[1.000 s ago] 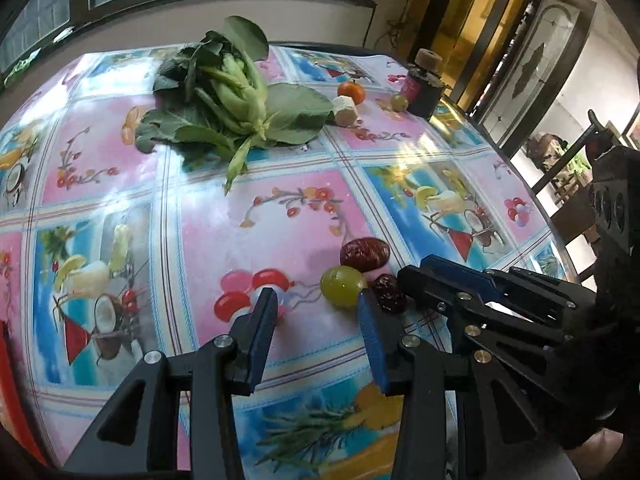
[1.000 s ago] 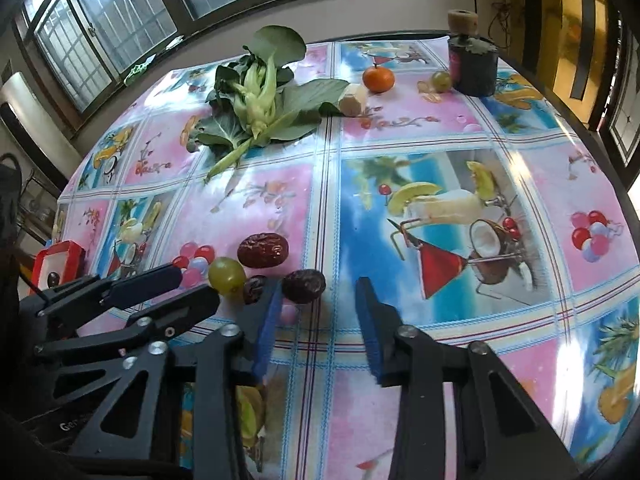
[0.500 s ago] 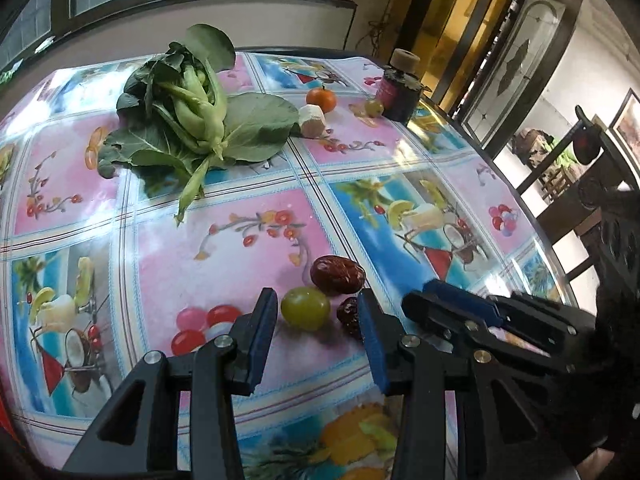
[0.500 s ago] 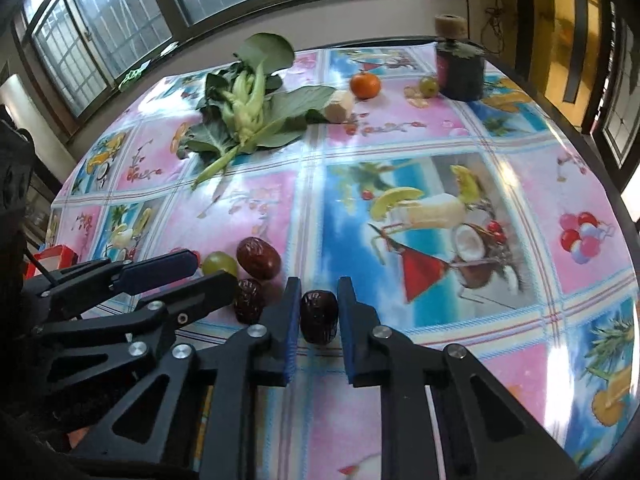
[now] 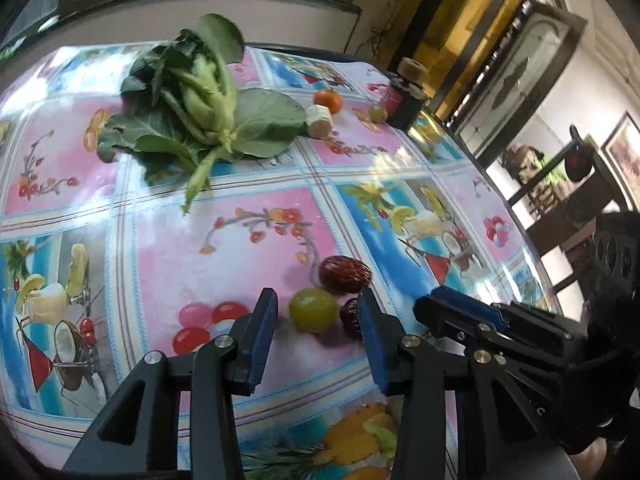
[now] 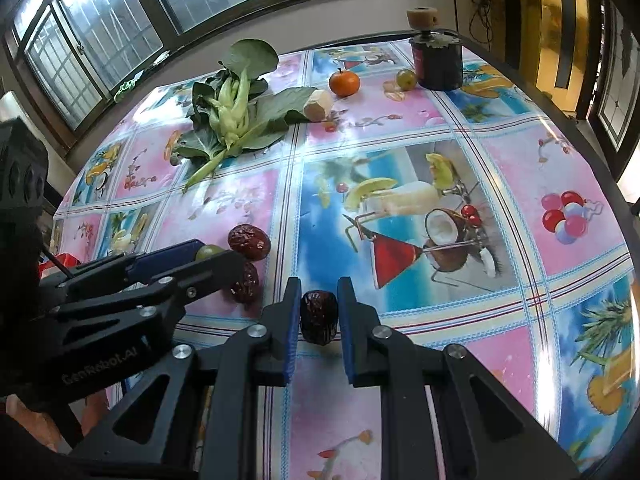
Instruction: Organize fruits
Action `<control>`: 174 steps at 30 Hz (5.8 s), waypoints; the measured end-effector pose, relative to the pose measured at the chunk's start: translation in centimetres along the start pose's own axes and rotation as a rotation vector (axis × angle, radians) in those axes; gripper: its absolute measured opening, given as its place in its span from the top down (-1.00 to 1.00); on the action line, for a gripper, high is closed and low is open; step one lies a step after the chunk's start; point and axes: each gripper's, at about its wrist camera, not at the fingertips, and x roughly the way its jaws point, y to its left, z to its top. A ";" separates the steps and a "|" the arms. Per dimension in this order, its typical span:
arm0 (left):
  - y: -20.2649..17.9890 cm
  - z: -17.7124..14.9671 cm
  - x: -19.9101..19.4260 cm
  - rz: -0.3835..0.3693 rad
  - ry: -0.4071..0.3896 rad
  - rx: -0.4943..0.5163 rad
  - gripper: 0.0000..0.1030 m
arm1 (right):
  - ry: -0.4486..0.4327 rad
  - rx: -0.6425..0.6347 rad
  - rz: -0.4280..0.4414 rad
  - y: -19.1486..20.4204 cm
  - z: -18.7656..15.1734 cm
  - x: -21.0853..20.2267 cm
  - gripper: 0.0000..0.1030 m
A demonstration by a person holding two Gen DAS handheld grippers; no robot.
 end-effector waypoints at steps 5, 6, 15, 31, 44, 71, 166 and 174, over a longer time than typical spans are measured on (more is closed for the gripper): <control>0.0 -0.1 0.0 0.039 -0.001 0.023 0.21 | 0.004 0.004 0.002 0.0 0.0 0.0 0.62; -0.3 0.0 0.1 0.050 0.002 0.033 0.21 | 0.006 0.004 0.003 0.0 0.0 0.1 0.62; -2.8 -0.3 1.3 0.150 0.007 0.137 0.55 | 0.007 0.002 0.002 0.4 0.0 0.3 0.62; -1.8 -1.6 -1.7 0.184 -0.019 0.055 0.57 | -0.001 0.002 -0.001 0.3 -0.2 -0.6 0.62; 0.3 -4.3 -11.0 0.321 -0.121 -0.059 0.57 | -0.003 -0.113 0.077 6.1 -0.6 -2.1 0.62; 15.3 -14.7 -24.4 0.638 -0.147 -0.334 0.57 | 0.052 -0.465 0.310 33.0 -5.1 -2.2 0.61; 11.1 -16.3 -26.7 0.687 -0.343 -0.315 -0.58 | -0.076 -0.369 0.243 29.5 -6.8 -5.6 -0.28; 9.6 -16.3 -26.8 0.664 -0.337 -0.306 -0.58 | -0.127 -0.376 0.238 27.6 -6.8 -7.7 -0.28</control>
